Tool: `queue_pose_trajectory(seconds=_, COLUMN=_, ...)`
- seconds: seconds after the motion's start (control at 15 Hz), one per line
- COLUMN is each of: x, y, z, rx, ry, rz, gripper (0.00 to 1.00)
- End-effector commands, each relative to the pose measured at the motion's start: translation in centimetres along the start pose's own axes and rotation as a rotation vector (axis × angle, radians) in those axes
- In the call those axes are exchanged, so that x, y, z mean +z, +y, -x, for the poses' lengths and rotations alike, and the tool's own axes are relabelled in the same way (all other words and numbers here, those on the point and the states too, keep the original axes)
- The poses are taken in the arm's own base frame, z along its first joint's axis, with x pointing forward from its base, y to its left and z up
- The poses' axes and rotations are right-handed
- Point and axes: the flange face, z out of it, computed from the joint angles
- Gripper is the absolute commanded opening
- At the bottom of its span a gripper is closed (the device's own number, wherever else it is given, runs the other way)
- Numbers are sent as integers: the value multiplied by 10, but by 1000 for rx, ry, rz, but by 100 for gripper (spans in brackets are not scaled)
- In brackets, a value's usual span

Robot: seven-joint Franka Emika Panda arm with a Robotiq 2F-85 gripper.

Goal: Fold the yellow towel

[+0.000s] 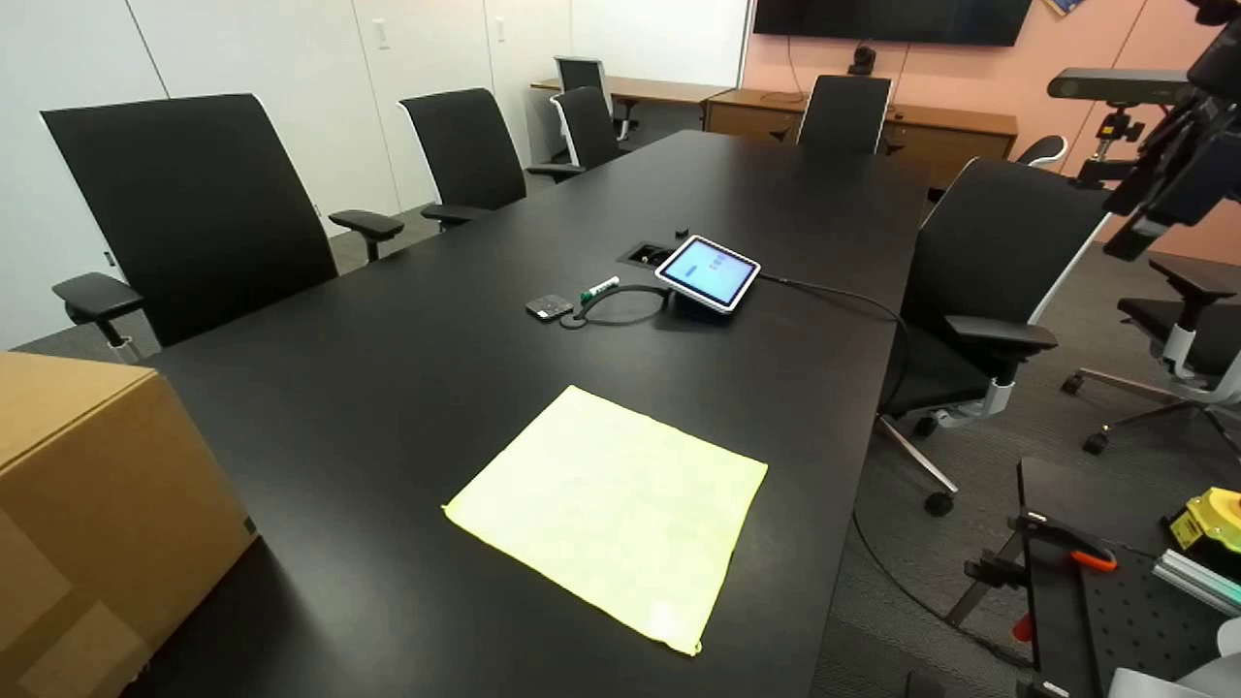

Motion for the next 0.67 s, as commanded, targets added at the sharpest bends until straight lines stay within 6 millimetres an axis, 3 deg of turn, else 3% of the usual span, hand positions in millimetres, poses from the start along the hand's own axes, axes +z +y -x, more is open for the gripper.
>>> queue_pose_trajectory(seconds=0.0, x=0, y=-3, z=-11, rx=-21, ry=4, rz=5, gripper=100)
queue_pose_trajectory(seconds=0.27, x=11, y=-18, z=-42, rx=-70, ry=44, rz=-2, gripper=100)
queue_pose_trajectory(seconds=0.6, x=47, y=-38, z=-84, rx=-98, ry=68, rz=-39, gripper=100)
